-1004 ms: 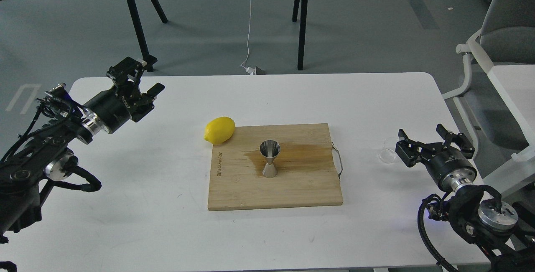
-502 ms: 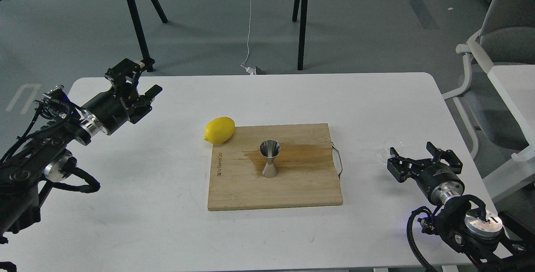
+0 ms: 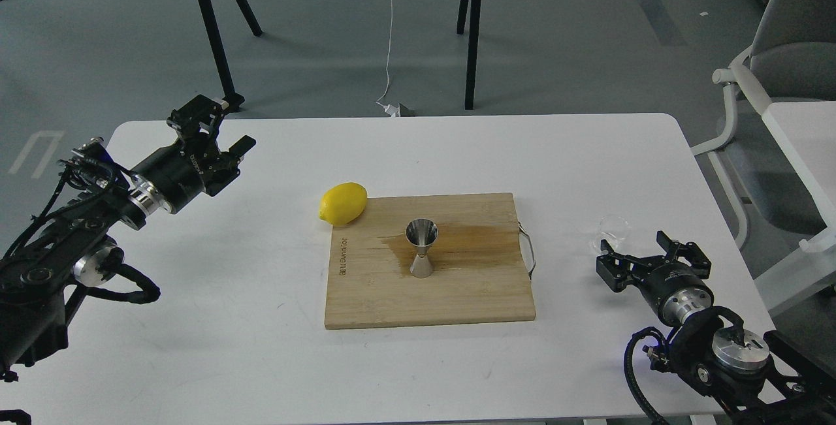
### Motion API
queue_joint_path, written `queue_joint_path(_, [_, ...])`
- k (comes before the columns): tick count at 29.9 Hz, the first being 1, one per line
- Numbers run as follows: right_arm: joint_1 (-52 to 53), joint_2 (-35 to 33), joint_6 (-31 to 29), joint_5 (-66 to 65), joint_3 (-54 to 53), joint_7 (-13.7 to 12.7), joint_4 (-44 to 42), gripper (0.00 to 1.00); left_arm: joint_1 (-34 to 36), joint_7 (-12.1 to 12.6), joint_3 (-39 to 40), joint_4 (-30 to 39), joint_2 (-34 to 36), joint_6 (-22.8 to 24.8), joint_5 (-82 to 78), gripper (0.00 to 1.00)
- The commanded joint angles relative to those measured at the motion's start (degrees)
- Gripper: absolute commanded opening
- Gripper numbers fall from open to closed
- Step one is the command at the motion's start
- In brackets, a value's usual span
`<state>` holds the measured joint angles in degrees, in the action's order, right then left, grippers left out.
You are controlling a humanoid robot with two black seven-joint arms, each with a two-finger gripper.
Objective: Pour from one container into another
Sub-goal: 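Lower the right gripper toward the small clear glass cup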
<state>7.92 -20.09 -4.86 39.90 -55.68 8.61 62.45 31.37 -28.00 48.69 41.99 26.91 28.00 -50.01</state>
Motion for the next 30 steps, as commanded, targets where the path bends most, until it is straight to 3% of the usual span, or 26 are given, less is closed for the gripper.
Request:
queue_joint_path(1, [0.34, 0.40, 0.46, -0.08, -0.04, 0.00, -0.31, 0.99, 0.01, 0.00, 0.00, -0.07, -0.01, 0.00, 0.00, 0.91])
queue_joint_path(30, [4.12, 2.86, 4.95, -0.35, -0.13, 0.44, -3.91, 0.99, -0.17, 0.00, 0.09, -1.39, -0.37, 0.00, 0.00, 0.92])
